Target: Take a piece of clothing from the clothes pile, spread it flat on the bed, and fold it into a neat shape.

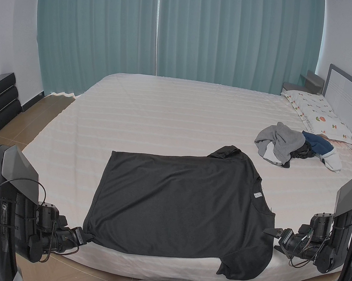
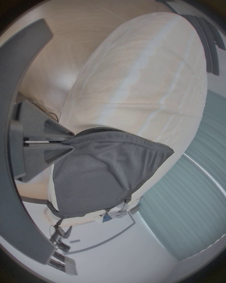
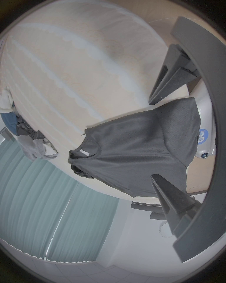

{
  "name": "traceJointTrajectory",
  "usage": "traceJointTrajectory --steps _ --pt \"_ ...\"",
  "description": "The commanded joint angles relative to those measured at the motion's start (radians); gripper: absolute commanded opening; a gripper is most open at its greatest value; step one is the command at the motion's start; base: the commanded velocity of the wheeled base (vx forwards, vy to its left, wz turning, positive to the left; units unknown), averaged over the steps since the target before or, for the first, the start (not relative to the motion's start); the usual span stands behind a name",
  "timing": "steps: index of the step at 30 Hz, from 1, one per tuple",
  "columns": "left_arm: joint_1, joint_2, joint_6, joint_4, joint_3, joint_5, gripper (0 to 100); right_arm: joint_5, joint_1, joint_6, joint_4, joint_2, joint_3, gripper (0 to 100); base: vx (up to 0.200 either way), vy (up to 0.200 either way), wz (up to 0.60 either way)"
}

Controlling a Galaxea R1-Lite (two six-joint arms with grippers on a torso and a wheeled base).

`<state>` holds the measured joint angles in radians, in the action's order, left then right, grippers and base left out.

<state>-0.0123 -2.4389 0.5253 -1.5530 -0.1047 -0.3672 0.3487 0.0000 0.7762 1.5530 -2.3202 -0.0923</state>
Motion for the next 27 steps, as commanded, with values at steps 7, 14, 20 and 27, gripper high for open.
traceJointTrajectory --steps 7,14,20,27 --pt "0.002 0.043 0.055 -0.018 0.014 -0.004 0 -0.019 -0.009 -0.035 0.015 0.001 -0.049 100 0.0 0.0 0.0" --pt "0.002 0.054 0.079 -0.018 0.014 -0.009 0 -0.04 -0.018 -0.075 0.015 -0.065 -0.096 100 0.0 0.0 0.0" --pt "0.002 0.057 0.087 -0.018 0.014 -0.013 0 -0.042 -0.002 -0.113 0.015 -0.123 -0.144 0 0.0 0.0 0.0" --pt "0.0 0.057 0.087 -0.018 0.013 -0.015 0 -0.056 0.008 -0.118 0.013 -0.117 -0.214 0 0.0 0.0 0.0"
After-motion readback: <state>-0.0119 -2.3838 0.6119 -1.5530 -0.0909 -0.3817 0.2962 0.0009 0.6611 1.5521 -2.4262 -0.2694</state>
